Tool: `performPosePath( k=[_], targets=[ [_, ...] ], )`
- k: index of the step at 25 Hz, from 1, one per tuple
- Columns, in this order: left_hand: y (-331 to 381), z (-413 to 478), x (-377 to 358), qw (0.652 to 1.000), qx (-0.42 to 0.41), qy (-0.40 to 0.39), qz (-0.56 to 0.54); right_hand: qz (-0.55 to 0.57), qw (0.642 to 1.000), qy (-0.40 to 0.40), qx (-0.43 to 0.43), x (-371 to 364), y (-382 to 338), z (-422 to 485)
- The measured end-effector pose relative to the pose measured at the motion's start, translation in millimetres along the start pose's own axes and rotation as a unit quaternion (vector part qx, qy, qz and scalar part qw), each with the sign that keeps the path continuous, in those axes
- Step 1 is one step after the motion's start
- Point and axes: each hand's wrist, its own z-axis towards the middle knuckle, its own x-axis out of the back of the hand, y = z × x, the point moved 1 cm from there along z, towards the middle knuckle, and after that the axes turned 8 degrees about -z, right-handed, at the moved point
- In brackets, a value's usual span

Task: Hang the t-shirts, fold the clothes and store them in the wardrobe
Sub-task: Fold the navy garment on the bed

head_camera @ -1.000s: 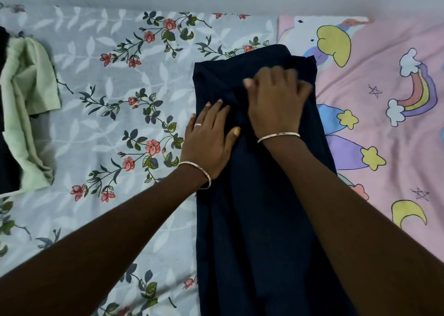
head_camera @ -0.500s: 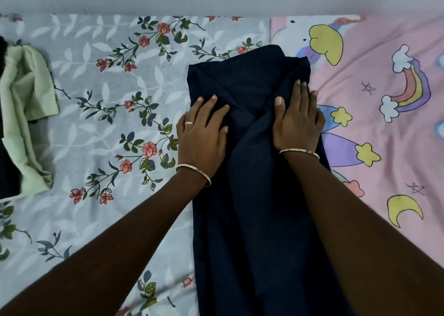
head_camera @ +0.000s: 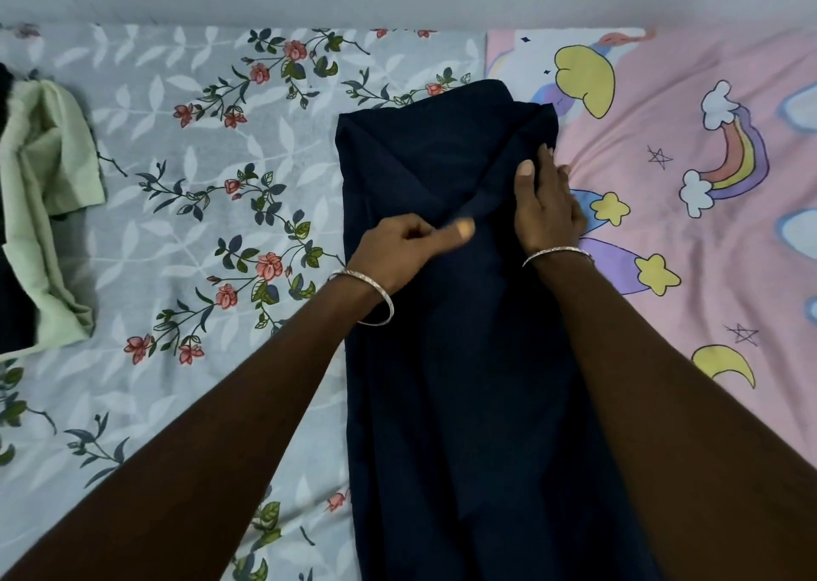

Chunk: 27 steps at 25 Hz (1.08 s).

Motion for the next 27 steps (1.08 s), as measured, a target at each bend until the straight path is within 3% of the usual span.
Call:
performPosePath(
  k=[2,5,8,11,15,17,21,24,27],
  targets=[
    [-6.5,8.7,-1.4,0.996,0.010,-0.087,-0.024,0.007,1.000,-0.010,-0.003,1.3,1.3,2.0],
    [-10.3,13.1,-5.0,0.985,-0.003,-0.132,-0.114,-0.029,0.999,-0.011,0.020,3.6,5.3,4.0],
    [-11.5,2.9,-6.6,0.987,-0.026,-0.104,-0.121,-0.111,0.992,0.002,0.053,7.4,7.9,2.1],
    [-15.0,-13.5,-1.7,0.988,0.008,-0.061,-0.144,-0.141,0.988,-0.012,0.062,6.4,9.9,1.6],
    [-19.7,-49.0,0.0,0.975,0.053,-0.074,-0.203,-0.065,0.994,-0.075,0.051,23.6,6.1,3.5],
    [-27.5,-66.7,-3.4,0.966,0.062,-0.064,-0.242,-0.015,0.997,-0.069,0.042,36.4,1.7,-19.1],
    [-42.0,-95.1,-16.7,0.940,0.087,0.025,-0.328,-0.060,0.991,-0.067,0.097,42.7,24.9,-122.6],
    [-47.7,-118.5,-33.6,0.933,0.129,0.010,-0.336,-0.117,0.992,-0.012,0.042,50.4,56.6,-192.4],
    [-54.5,-138.5,-46.7,0.948,0.155,0.021,-0.279,-0.127,0.990,0.053,-0.030,58.3,77.6,-234.3]
  ],
)
